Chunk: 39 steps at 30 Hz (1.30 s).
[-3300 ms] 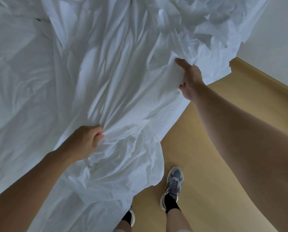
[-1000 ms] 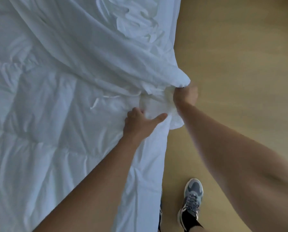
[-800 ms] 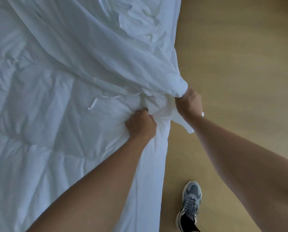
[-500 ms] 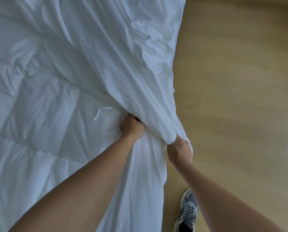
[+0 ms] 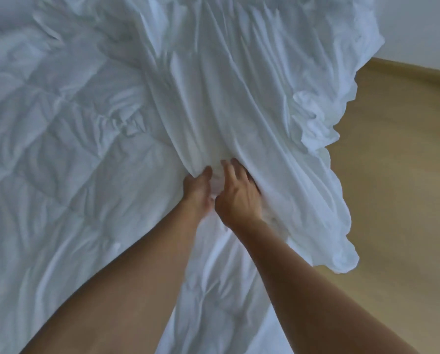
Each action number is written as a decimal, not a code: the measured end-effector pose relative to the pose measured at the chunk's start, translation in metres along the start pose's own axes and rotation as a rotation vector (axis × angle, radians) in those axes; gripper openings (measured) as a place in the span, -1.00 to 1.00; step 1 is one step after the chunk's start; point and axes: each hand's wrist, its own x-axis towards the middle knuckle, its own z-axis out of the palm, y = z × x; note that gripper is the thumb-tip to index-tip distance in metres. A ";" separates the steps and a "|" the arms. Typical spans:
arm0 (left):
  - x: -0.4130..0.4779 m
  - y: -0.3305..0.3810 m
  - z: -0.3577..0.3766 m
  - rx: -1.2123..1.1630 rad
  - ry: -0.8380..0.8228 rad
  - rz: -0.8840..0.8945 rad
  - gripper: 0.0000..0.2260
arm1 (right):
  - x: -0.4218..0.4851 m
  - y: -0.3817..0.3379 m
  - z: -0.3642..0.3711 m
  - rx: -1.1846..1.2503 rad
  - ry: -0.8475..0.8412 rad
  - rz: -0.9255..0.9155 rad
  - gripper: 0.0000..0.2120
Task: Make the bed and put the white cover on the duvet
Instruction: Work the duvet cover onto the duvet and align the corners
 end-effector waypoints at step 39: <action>0.115 0.140 -0.283 0.139 -0.213 -0.227 -0.62 | 0.035 -0.251 0.186 0.125 -0.601 0.080 -0.80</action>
